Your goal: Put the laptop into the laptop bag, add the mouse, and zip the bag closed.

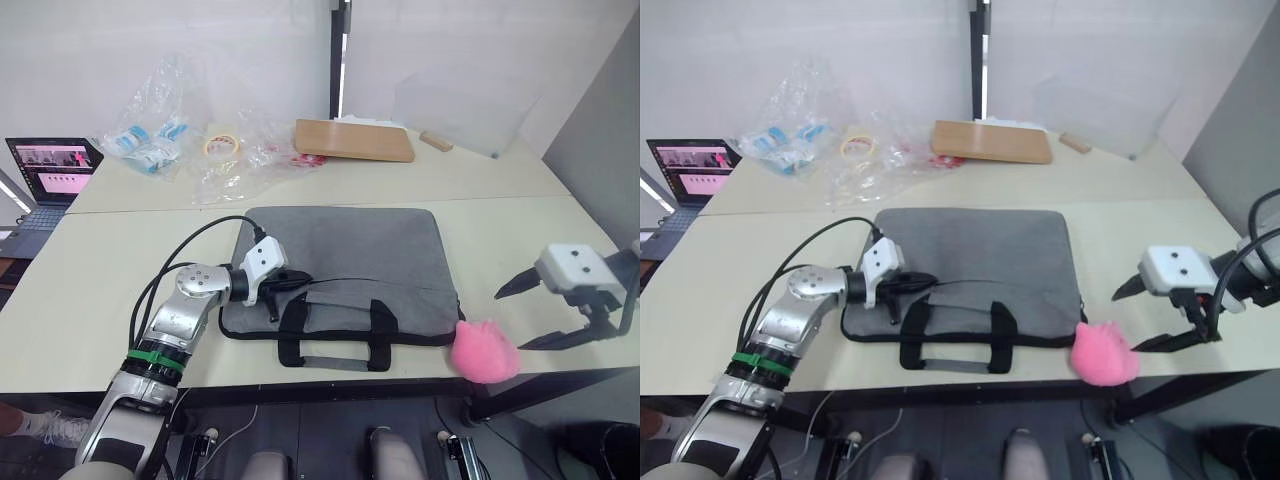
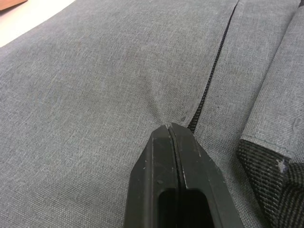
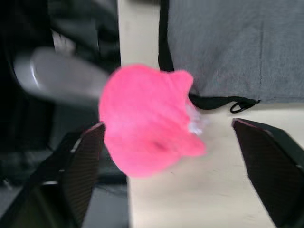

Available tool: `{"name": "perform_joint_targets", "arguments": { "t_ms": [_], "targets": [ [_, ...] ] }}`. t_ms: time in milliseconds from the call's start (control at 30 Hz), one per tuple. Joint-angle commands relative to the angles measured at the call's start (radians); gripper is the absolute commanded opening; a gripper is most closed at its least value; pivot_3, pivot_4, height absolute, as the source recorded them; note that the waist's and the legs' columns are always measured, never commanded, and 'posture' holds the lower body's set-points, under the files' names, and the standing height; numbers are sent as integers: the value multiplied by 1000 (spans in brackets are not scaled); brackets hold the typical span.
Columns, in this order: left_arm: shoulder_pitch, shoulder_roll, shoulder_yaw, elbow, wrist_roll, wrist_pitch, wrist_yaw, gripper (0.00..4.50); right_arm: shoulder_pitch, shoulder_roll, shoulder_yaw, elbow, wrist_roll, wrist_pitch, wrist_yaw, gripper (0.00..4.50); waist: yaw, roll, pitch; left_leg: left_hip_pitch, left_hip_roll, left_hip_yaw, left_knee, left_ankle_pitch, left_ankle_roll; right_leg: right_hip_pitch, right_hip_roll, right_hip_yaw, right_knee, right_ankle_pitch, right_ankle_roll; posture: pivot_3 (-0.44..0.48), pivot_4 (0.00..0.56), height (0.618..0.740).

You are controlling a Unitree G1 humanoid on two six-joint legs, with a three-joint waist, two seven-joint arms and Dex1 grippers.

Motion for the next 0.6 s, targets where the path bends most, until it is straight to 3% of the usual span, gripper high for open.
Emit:
{"name": "perform_joint_targets", "arguments": {
  "t_ms": [33,133,300,433,600],
  "targets": [
    [51,-15,-56,82,68,24,12,0,125,-18,-230,-34,247,421,-124,4438,9,0,0,0,0,0,0,0,0,0,0,0,0,0,0,0,150,740],
    [60,-26,-56,76,66,27,19,0,335,55,-453,-97,337,644,-241,4438,20,-1,-1,-1,0,-1,0,0,0,0,0,-1,0,0,0,0,150,740],
    [69,-24,-59,57,66,34,18,0,606,231,-712,-260,336,776,-385,4438,22,-3,-2,-1,0,-1,0,0,0,1,0,-1,-1,-1,2,0,150,740],
    [73,-22,-58,50,65,36,19,0,674,335,-787,-336,329,807,-467,4438,17,-1,-4,-1,-1,-1,0,0,0,1,0,0,-1,-2,4,0,150,740],
    [81,-28,-60,43,68,36,17,0,708,412,-772,-389,282,763,-513,4438,15,-2,-4,0,-1,-1,0,0,0,1,0,0,0,-3,5,0,150,740]
  ]
}}
